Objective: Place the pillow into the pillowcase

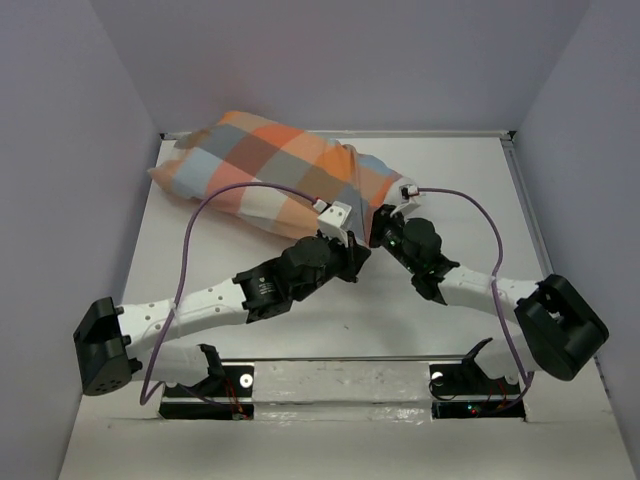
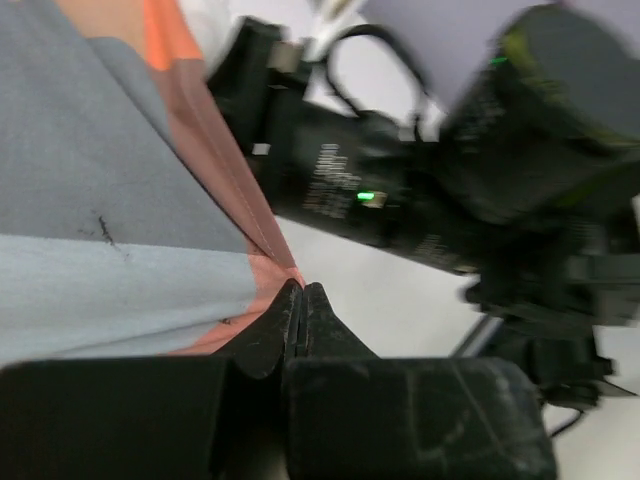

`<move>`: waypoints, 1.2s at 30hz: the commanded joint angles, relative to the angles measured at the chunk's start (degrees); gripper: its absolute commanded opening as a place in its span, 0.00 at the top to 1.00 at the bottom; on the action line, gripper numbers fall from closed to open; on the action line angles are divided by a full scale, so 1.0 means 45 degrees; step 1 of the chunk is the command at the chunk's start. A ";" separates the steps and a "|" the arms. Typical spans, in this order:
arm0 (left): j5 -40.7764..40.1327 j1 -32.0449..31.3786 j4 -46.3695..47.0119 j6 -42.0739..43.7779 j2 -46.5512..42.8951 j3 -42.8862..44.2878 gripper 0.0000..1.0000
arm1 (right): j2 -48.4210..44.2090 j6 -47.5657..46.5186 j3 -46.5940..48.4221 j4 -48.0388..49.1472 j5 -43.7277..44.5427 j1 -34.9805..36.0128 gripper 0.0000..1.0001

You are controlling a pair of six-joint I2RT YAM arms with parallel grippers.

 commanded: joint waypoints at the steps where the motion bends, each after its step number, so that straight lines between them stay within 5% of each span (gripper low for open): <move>1: 0.2958 -0.1371 0.1627 -0.1772 -0.0922 0.1417 1.00 | 0.1856 0.1400 0.0316 0.4327 0.0922 0.0135 1.00; 9: 0.3271 -0.1860 0.2876 -0.3470 -0.2249 0.0191 1.00 | 0.5529 0.3531 -0.0426 0.7766 0.0436 0.0253 1.00; 14: 0.1535 -0.1802 0.1809 -0.3979 -0.2953 -0.1138 1.00 | 0.4249 0.3165 -0.1869 0.7173 -0.0094 0.0370 0.95; 16: 0.1319 -0.1588 0.1319 -0.4059 -0.2935 -0.1509 0.77 | 0.2401 0.2424 -0.1911 0.4603 0.0022 0.0370 0.77; 17: 0.1163 -0.1568 0.0987 -0.4001 -0.2896 -0.1492 0.46 | 0.1809 0.2168 -0.1930 0.3754 0.0023 0.0370 0.58; 18: 0.1045 -0.1529 0.0597 -0.3884 -0.2837 -0.1375 0.33 | 0.1223 0.1952 -0.1930 0.2798 0.0023 0.0370 0.50; 20: 0.0538 -0.1528 -0.0688 -0.3262 -0.2662 -0.0635 0.12 | -0.0452 0.1407 -0.1619 -0.0356 0.0626 0.0370 0.34; 22: 0.0206 -0.1528 -0.1085 -0.2869 -0.2719 0.0067 0.07 | -0.1357 0.1015 -0.1695 -0.1484 0.1153 0.0234 0.32; 25: -0.0068 -0.1509 -0.1555 -0.2049 -0.2603 0.0967 0.06 | -0.2725 0.0661 -0.1734 -0.3692 0.1876 -0.0039 0.38; 29: -0.1375 -0.1509 -0.2372 -0.0683 -0.1511 0.3211 0.07 | -0.3801 0.0681 -0.2262 -0.5059 0.2055 -0.1772 0.59; 32: -0.2310 -0.1431 -0.2997 0.0606 -0.0091 0.4828 0.09 | -0.4405 0.0602 -0.2243 -0.5725 0.2016 -0.2635 0.81; 33: -0.2721 -0.1315 -0.3465 0.1151 0.0768 0.5591 0.10 | -0.4524 0.0603 -0.2223 -0.5766 0.1726 -0.3199 0.96; 36: -0.2997 -0.0925 -0.4111 0.2052 0.2217 0.6650 0.11 | -0.4448 0.0622 -0.1913 -0.5845 0.1061 -0.3983 1.00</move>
